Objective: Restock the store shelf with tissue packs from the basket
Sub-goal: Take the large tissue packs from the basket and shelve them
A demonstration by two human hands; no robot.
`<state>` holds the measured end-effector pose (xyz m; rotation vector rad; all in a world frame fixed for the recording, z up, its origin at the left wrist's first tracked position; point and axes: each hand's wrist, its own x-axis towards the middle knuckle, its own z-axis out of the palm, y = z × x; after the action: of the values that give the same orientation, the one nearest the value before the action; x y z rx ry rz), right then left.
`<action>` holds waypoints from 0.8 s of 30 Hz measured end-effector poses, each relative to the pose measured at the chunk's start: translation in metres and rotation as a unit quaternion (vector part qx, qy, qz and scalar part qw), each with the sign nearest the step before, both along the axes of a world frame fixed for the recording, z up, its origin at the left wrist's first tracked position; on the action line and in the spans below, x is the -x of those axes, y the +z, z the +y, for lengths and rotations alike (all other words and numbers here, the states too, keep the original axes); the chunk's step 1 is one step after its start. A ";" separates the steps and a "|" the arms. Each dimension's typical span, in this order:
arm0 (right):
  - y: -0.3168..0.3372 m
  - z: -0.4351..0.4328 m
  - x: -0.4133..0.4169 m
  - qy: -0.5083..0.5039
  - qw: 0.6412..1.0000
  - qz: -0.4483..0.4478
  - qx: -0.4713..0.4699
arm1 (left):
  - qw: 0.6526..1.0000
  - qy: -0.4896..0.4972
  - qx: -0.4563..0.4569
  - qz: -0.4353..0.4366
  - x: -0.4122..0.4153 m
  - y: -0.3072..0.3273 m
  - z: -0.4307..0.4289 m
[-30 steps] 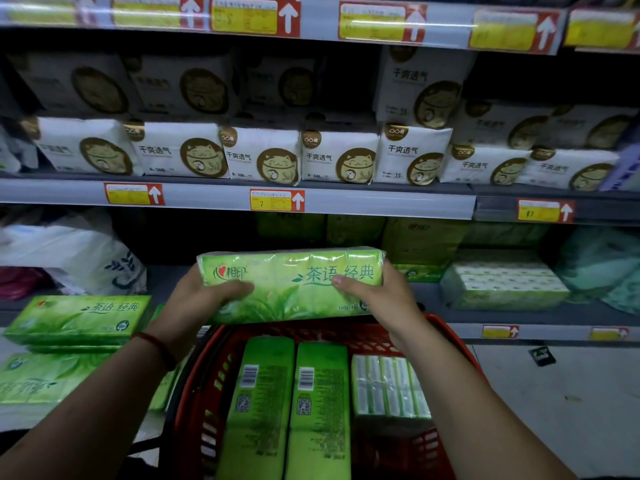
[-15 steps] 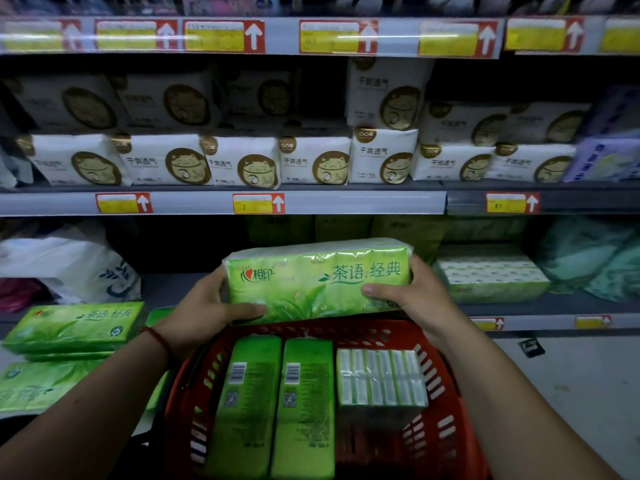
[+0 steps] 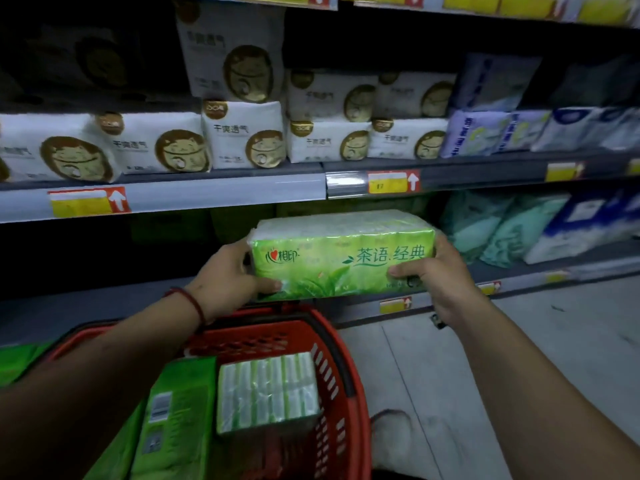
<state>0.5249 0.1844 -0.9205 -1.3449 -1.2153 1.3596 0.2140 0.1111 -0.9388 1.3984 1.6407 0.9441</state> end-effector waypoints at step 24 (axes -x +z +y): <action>-0.170 0.185 -0.106 -0.222 0.967 -0.076 0.100 | 0.987 -0.009 0.051 0.152 -0.155 -0.132 0.171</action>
<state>0.6305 0.3690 -1.0907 -1.7672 -0.8154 1.0887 0.3690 0.2822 -1.0704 1.5407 1.8668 0.6487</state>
